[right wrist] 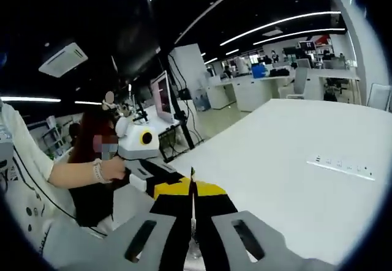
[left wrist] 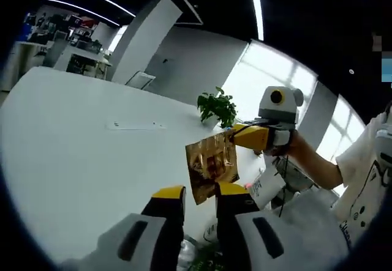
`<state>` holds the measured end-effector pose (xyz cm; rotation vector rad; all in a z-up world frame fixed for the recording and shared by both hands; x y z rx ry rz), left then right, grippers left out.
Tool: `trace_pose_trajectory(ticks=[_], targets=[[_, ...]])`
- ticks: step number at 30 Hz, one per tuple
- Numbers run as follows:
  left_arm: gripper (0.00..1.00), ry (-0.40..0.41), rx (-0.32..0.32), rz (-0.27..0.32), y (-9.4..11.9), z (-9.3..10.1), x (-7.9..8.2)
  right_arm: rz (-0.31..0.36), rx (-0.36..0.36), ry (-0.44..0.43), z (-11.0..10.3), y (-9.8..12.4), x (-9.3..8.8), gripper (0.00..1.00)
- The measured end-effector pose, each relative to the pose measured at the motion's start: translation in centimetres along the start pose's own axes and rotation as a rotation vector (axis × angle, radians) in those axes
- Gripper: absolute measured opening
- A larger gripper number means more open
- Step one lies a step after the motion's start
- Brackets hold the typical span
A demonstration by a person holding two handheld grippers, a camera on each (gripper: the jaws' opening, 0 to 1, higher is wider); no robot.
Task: Arrange the skincare products in the storage area until every visible bottle or jar stands upright without overlapping.
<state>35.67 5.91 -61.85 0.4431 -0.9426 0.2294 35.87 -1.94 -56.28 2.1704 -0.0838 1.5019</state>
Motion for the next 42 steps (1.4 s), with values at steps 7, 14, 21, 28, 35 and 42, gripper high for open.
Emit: trace_pose_trajectory(ticks=[7,14,21,28,35,42], targets=[[0.09,-0.052,-0.043,0.079,1.5,1.1,2.0,0.07,0.006,-0.004,-0.8,0.9,1.7,0.01],[0.05,-0.076,-0.028,0.099,3.1,2.3,2.7,0.087,0.014,0.004,-2.2,1.5,1.9,0.01],[0.0,-0.117,0.001,0.105,4.8,3.2,3.5,0.084,0.016,0.015,-3.4,1.7,1.8,0.01],[0.0,-0.148,0.015,0.011,7.0,4.8,3.4,0.067,0.014,0.039,-5.3,1.4,1.1,0.01],[0.0,-0.211,0.015,-0.112,8.6,5.9,2.6,0.015,-0.029,0.158,-7.6,0.6,-0.6,0.02],[0.0,-0.269,-0.005,-0.285,10.2,6.8,0.9,-0.085,-0.063,0.297,-9.5,0.1,-2.5,0.05]])
Point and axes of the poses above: the point that each gripper's makers call its tool centre point, and the gripper's own axes: y roughly backward along the fingers, z roughly to its right, x roughly out of its top, the point moved 3 cm from there along y, roughly backward along the fingers, and after that the axes turned 5 degrees about -z, right-handed, at the moved point
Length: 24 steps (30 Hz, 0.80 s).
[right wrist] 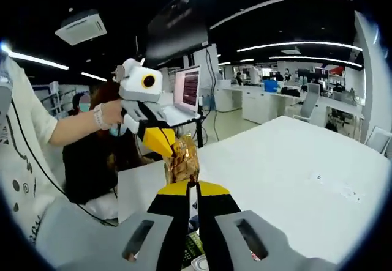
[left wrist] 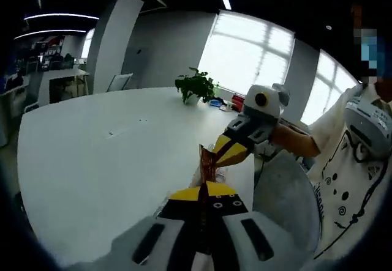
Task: Arrange the skincare products in the storage area until every visible bottle or jar stands upright without overlapping.
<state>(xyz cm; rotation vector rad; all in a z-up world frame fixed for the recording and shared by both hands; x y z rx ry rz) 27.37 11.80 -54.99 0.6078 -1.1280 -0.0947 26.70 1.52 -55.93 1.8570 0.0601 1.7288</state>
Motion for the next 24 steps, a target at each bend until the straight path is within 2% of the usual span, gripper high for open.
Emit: trace_pose_trajectory(ticks=[2,4,5,8,12,16,18,22,24], targets=[[0.0,0.012,0.008,-0.061,0.1,-0.1,-0.8,-0.024,0.027,-0.003,-1.1,-0.3,-0.7,0.08],[0.0,0.03,-0.004,-0.117,0.1,0.1,-1.7,-0.019,0.022,-0.007,-1.7,-0.5,-1.1,0.07],[0.0,0.006,-0.022,-0.131,0.0,0.3,-2.0,-0.021,0.014,-0.002,-1.8,-0.6,-1.2,0.07],[0.0,0.016,-0.073,-0.214,-0.1,1.2,-3.4,-0.037,0.04,0.009,-3.0,-1.0,-1.5,0.07],[0.0,0.001,-0.06,-0.313,-0.3,0.9,-5.1,-0.069,0.051,0.051,-4.1,-1.4,-2.0,0.07],[0.0,-0.022,-0.071,-0.435,-0.6,0.8,-7.1,-0.076,0.077,0.043,-4.7,-1.9,-2.4,0.07],[0.0,-0.009,-0.06,-0.474,-0.9,0.4,-7.8,-0.085,0.083,0.043,-5.0,-2.1,-2.7,0.07],[0.0,-0.001,-0.083,-0.534,-1.3,-0.1,-9.1,-0.12,0.112,0.041,-6.0,-2.9,-3.7,0.07],[0.0,0.019,-0.099,-0.59,-1.4,-0.4,-10.1,-0.133,0.129,0.039,-6.8,-3.4,-4.4,0.07]])
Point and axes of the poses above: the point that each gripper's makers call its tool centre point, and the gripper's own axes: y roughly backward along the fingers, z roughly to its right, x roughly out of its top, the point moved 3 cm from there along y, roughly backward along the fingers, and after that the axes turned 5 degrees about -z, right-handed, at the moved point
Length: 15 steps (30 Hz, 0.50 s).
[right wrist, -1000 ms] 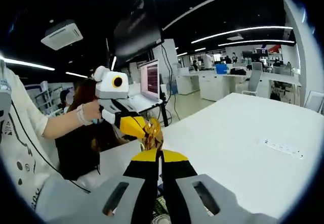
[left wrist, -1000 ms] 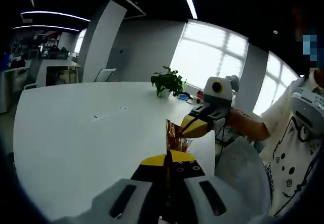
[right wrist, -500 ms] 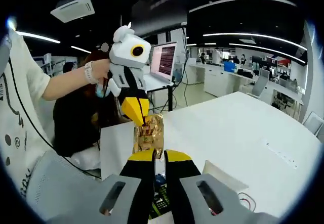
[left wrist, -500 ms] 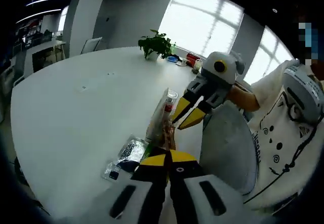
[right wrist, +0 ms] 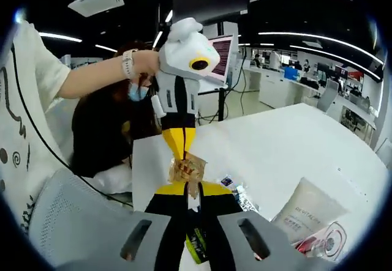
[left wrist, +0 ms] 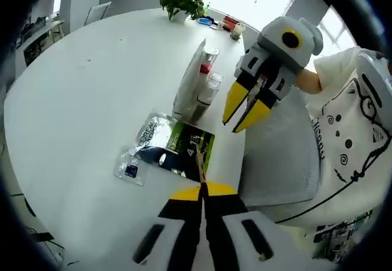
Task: Arrange the skincare products in the storage area until every visible bottle or jar stands upright without overlapping.
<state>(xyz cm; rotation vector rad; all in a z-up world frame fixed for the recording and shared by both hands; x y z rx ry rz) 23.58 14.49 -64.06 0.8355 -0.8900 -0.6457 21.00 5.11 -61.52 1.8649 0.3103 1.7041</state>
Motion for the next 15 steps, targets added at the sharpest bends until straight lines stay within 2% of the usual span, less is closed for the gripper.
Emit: trace_pose_trajectory(ticks=[1,3,7,10,15], targets=[[0.0,-0.012,-0.018,-0.038,-0.4,0.0,-0.5,-0.013,0.01,0.001,-0.4,-0.4,-0.4,0.07],[0.0,-0.029,-0.038,-0.072,-1.1,-0.1,-0.9,-0.022,0.025,-0.003,-1.0,-1.0,-0.8,0.07],[0.0,-0.001,-0.054,-0.15,-2.4,-1.2,-2.0,-0.049,0.062,0.002,-2.2,-2.2,-1.7,0.07],[0.0,0.005,-0.073,-0.187,-3.3,-1.7,-2.5,-0.057,0.109,-0.027,-3.1,-3.0,-1.9,0.06],[0.0,0.017,-0.091,-0.225,-4.4,-2.3,-3.2,-0.075,0.128,-0.014,-3.6,-4.5,-2.3,0.06]])
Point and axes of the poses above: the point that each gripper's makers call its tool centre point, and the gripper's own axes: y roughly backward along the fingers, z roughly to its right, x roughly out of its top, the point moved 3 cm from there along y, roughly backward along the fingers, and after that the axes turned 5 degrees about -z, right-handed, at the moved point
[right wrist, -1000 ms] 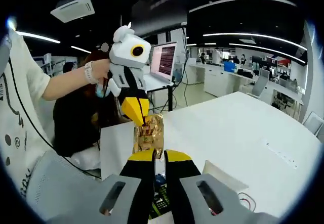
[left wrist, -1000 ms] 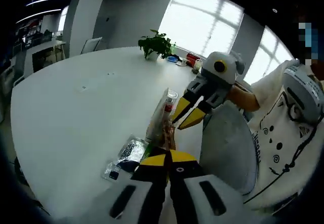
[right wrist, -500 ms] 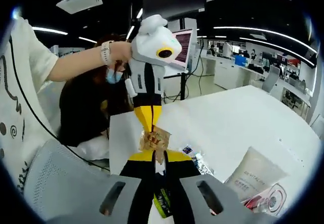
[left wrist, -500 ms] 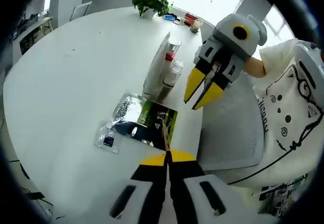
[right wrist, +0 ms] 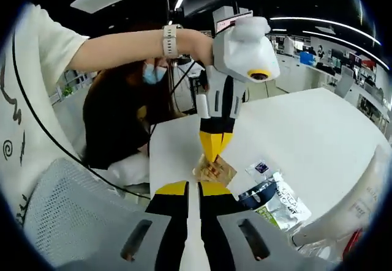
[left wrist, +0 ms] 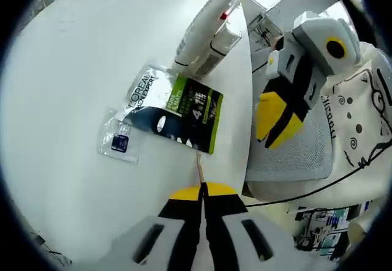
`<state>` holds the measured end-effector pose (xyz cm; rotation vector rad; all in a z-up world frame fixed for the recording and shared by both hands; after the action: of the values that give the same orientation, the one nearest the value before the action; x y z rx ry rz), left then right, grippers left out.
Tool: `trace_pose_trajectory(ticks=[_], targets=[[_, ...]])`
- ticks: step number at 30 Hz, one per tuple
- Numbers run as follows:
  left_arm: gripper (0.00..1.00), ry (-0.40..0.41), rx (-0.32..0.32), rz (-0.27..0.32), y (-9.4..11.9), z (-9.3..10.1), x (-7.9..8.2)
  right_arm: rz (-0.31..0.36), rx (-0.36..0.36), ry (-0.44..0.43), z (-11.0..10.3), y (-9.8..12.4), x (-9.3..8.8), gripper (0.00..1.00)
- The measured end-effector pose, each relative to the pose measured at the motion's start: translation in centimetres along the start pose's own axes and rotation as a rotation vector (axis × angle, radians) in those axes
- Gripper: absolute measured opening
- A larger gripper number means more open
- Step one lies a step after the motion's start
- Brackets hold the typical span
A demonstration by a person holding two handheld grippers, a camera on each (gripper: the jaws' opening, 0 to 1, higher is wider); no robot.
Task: Arrange the skincare products in the storage area until every visible bottle or jar stands upright without overlapping.
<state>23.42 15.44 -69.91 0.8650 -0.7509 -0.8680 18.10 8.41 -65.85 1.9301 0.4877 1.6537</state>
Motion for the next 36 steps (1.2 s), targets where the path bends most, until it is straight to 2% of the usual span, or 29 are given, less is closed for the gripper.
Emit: trace_pose_trajectory(ticks=[2,6,9,10,13,15,21,23,26,27,31,36], targets=[[0.0,-0.004,0.009,-0.035,-0.3,-0.3,-0.2,0.0,-0.005,0.0,0.2,-0.4,0.0,0.06],[0.0,-0.025,0.008,-0.031,-1.2,0.8,0.5,-0.019,0.024,-0.006,0.1,-1.6,-0.4,0.06],[0.0,-0.044,0.026,-0.041,-1.4,0.5,0.7,-0.026,0.009,0.002,0.2,-2.5,-0.7,0.07],[0.0,-0.053,0.028,-0.046,-1.3,-0.4,0.7,-0.034,0.008,0.002,0.3,-2.7,-0.8,0.07],[0.0,-0.071,0.021,-0.048,-1.2,-0.6,0.9,-0.046,-0.024,0.003,1.0,-3.8,-1.1,0.08],[0.0,-0.082,0.019,-0.044,-1.4,-1.5,1.1,-0.053,-0.062,0.01,1.6,-4.3,-1.6,0.08],[0.0,-0.118,0.05,-0.058,-1.5,-2.9,1.1,-0.082,-0.115,0.018,2.8,-5.8,-2.7,0.09],[0.0,-0.141,0.068,-0.059,-1.8,-4.0,1.4,-0.076,-0.132,0.012,3.1,-6.3,-3.0,0.11],[0.0,-0.152,0.068,-0.065,-1.9,-4.0,1.4,-0.077,-0.178,0.032,3.7,-6.8,-3.2,0.12],[0.0,-0.182,0.073,-0.065,-2.0,-4.2,1.5,-0.078,-0.187,0.036,3.8,-7.0,-3.2,0.12],[0.0,-0.186,0.09,-0.087,-2.2,-4.7,1.4,-0.095,-0.201,0.021,4.5,-7.9,-3.8,0.13],[0.0,-0.186,0.089,-0.07,-2.2,-5.0,1.7,-0.096,-0.21,0.003,4.9,-8.2,-4.1,0.12]])
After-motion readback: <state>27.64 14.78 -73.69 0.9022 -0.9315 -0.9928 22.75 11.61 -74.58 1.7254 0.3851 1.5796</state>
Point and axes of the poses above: the point that each gripper's makers call its tool centre point, and the gripper's own axes: y roughly backward along the fingers, z roughly to its right, x roughly out of its top, the point moved 3 cm from there along y, roughly backward along the fingers, and after that the axes turned 5 degrees about -z, right-handed, at the moved point
